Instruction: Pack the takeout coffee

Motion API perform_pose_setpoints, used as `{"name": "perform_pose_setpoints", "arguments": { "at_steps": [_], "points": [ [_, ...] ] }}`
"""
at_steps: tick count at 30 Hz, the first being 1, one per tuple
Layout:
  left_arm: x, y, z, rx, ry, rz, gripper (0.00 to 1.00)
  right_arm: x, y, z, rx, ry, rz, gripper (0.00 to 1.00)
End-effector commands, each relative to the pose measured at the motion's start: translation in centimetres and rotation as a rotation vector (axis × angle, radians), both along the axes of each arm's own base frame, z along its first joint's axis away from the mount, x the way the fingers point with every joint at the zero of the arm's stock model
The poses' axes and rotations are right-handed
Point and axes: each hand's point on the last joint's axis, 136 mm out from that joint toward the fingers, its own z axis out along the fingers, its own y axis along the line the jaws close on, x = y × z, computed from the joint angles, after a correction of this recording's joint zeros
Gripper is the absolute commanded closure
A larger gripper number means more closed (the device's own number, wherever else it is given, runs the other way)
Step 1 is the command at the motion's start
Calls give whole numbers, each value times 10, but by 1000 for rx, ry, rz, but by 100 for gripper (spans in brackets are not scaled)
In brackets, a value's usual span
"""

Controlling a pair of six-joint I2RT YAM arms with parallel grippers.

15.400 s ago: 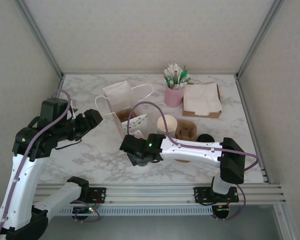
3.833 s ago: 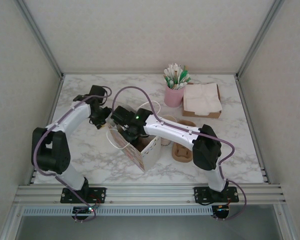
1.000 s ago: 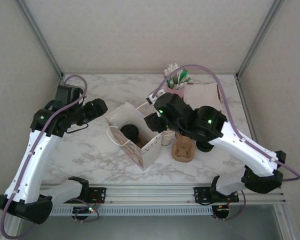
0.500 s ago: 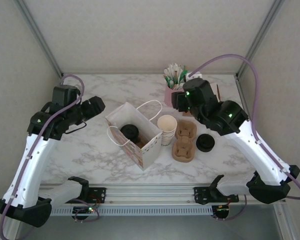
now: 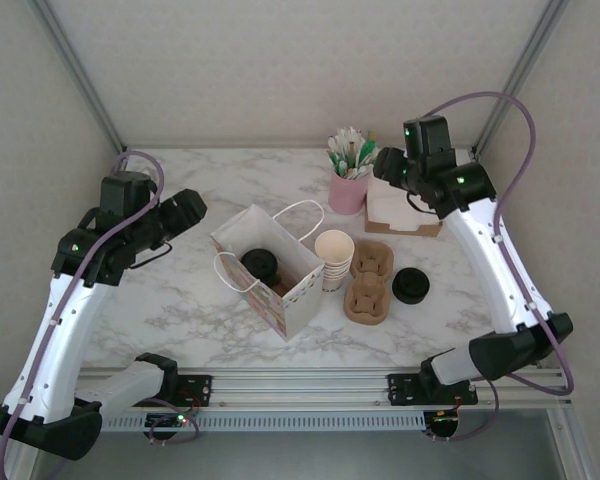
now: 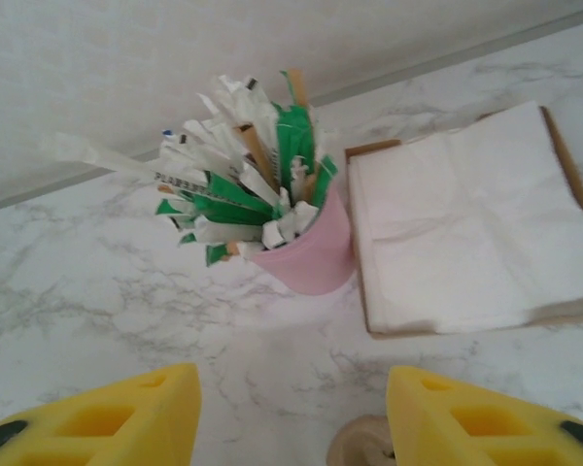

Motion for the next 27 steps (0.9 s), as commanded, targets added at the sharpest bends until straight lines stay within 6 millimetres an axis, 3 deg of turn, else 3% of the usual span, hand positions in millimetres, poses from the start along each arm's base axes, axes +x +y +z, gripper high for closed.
{"name": "perform_pose_setpoints", "arguments": {
  "at_steps": [1,7,15,19,27],
  "points": [
    [3,-12,4,-32,-24,-50,26,18,35,22,52,-88,176,46],
    [11,-18,16,3,-68,-105,27,51,65,14,-25,-103,341,38],
    [30,-33,29,13,-119,-184,27,81,95,1,-97,-187,467,33],
    [36,-36,31,26,-124,-201,28,99,98,-13,-184,-200,452,33],
    [42,-39,34,15,-138,-202,28,129,99,-28,-285,-204,386,44]
  ]
}}
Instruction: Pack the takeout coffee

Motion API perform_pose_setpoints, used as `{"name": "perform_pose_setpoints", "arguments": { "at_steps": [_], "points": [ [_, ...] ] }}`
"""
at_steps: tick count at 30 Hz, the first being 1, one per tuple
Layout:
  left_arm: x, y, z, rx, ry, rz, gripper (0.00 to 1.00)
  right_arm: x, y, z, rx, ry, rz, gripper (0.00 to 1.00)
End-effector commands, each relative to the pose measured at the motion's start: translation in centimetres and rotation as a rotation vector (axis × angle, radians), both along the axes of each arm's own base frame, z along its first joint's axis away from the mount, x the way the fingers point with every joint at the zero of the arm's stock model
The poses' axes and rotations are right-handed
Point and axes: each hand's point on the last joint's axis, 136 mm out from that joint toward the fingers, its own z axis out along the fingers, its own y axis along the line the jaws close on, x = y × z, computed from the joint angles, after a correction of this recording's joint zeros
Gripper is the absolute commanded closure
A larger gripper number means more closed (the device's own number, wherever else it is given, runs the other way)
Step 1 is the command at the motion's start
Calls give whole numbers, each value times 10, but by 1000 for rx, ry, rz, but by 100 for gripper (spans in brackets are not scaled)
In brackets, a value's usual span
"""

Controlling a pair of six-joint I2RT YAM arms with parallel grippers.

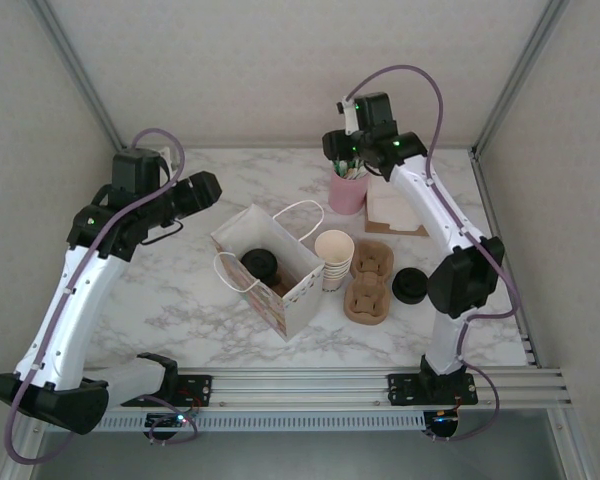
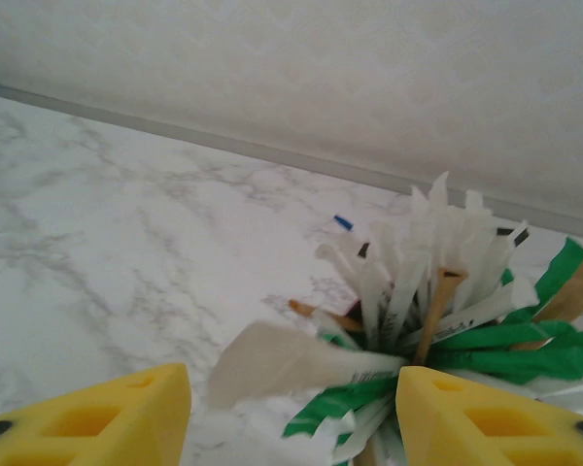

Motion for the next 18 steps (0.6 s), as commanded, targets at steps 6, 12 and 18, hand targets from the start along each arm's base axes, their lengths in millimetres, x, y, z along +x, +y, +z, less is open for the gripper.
{"name": "perform_pose_setpoints", "arguments": {
  "at_steps": [6,12,18],
  "points": [
    [1,-9,24,-34,-74,-40,28,26,-2,19,-105,-137,-69,61],
    [1,-13,27,-56,-93,-51,29,19,9,34,-72,-156,-11,99],
    [2,-10,46,-42,-170,-55,28,3,3,61,-95,-193,-23,100]
  ]
}}
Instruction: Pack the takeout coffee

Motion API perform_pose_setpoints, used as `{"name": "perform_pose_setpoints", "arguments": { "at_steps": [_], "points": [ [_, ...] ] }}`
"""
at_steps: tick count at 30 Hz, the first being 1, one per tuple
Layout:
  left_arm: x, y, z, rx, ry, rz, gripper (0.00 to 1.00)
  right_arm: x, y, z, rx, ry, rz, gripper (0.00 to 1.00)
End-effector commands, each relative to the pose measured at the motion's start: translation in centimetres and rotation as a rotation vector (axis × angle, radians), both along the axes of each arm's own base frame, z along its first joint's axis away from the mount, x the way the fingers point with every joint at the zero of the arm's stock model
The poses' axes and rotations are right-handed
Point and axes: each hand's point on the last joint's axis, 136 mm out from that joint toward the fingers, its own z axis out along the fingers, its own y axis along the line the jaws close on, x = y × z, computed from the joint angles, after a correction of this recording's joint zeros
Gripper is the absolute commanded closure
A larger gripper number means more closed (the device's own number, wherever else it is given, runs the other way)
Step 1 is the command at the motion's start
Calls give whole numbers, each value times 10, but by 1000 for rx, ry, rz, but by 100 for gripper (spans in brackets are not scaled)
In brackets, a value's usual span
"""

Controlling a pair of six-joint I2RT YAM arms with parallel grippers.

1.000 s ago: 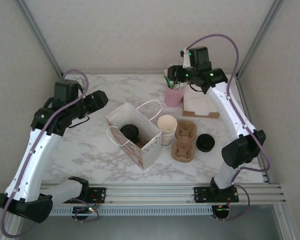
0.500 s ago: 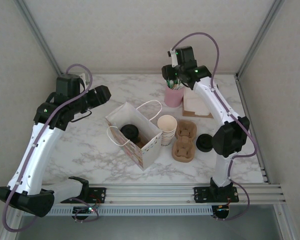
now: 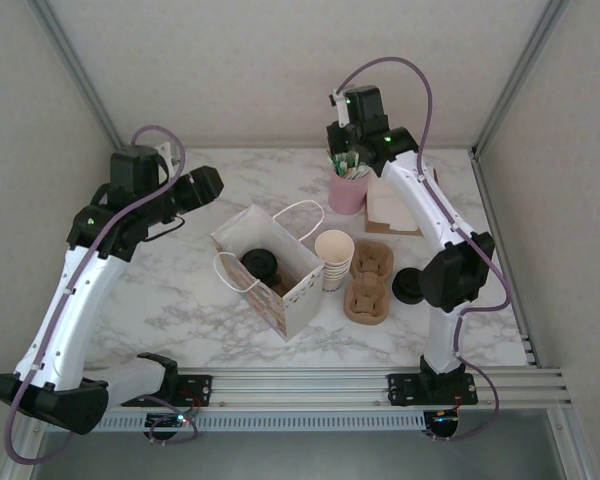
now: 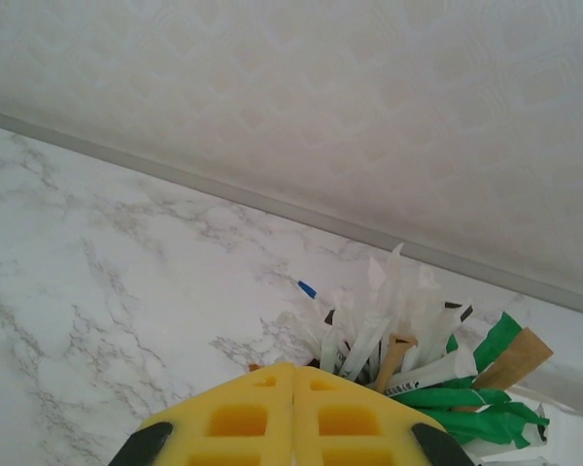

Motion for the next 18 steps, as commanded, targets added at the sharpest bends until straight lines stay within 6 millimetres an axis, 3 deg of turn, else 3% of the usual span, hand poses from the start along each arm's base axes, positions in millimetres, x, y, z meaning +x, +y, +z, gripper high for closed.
{"name": "perform_pose_setpoints", "arguments": {
  "at_steps": [1,7,10,18],
  "points": [
    [-3,-3,36,-5,-129,-29,28,-17,-4,46,1,-83,-1,100],
    [1,-8,62,12,-227,-57,28,-47,-24,92,16,-133,-27,100],
    [-1,-22,73,20,-276,-132,21,-69,-36,117,49,-163,-36,100],
    [-20,-58,110,164,-518,-305,18,-131,-49,169,219,-218,21,100]
  ]
}}
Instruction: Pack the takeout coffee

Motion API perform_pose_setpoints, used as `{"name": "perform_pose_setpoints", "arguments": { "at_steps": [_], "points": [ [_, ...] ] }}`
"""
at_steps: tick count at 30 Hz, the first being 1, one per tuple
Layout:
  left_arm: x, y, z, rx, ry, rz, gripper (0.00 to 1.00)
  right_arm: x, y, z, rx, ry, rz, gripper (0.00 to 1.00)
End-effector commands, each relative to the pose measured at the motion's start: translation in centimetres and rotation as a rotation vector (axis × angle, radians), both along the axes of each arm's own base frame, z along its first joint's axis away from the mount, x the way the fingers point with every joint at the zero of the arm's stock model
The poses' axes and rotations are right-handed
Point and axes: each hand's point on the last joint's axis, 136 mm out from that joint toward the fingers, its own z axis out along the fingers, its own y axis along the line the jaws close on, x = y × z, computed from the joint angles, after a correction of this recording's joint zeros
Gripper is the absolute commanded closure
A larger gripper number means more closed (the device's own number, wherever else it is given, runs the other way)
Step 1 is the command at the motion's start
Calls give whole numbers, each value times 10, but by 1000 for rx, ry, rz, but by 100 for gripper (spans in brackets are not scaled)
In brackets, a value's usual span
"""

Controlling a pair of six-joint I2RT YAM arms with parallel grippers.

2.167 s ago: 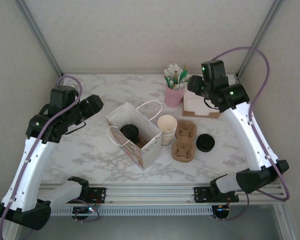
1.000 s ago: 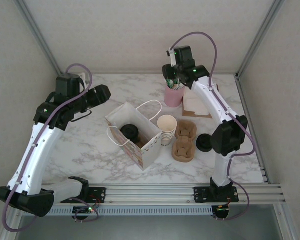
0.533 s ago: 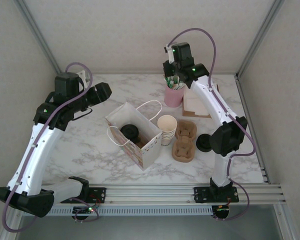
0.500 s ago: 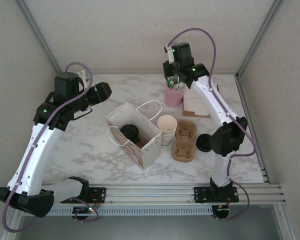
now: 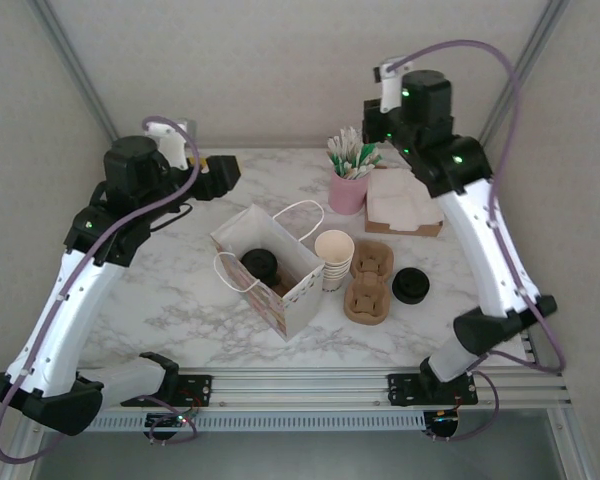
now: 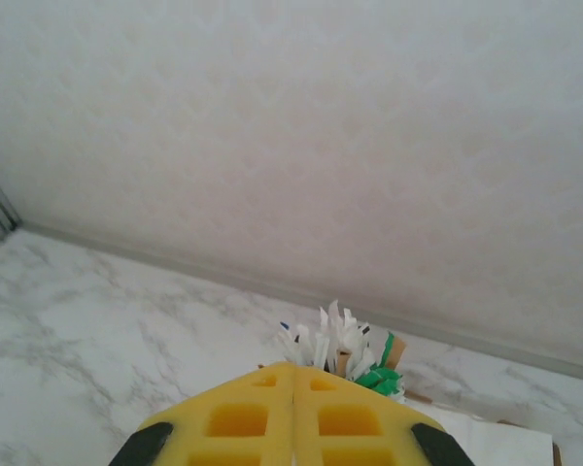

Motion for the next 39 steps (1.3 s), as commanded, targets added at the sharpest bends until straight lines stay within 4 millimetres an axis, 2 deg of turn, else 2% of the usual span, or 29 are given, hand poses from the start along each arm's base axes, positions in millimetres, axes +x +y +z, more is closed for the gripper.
{"name": "perform_pose_setpoints", "arguments": {
  "at_steps": [1,4,7,12,16,21,30,33,39],
  "points": [
    [-13,-16,43,86,-218,-86,18,-27,5,11,83,9,75,100],
    [-20,-30,57,126,-283,-135,18,-56,14,20,144,19,188,100],
    [-32,-53,69,158,-343,-237,22,-84,23,26,204,34,302,100],
    [-55,-93,75,246,-406,-426,30,-122,46,31,252,61,481,100],
    [-71,-119,77,295,-451,-526,29,-143,62,28,244,77,580,100],
    [-83,-136,72,357,-484,-605,28,-153,75,27,246,86,621,100],
    [-91,-143,57,405,-454,-671,28,-165,88,31,255,56,694,100],
    [-93,-144,53,422,-448,-690,35,-167,93,29,251,57,708,100],
    [-94,-147,47,440,-436,-710,38,-172,103,33,253,48,742,100]
  ]
}}
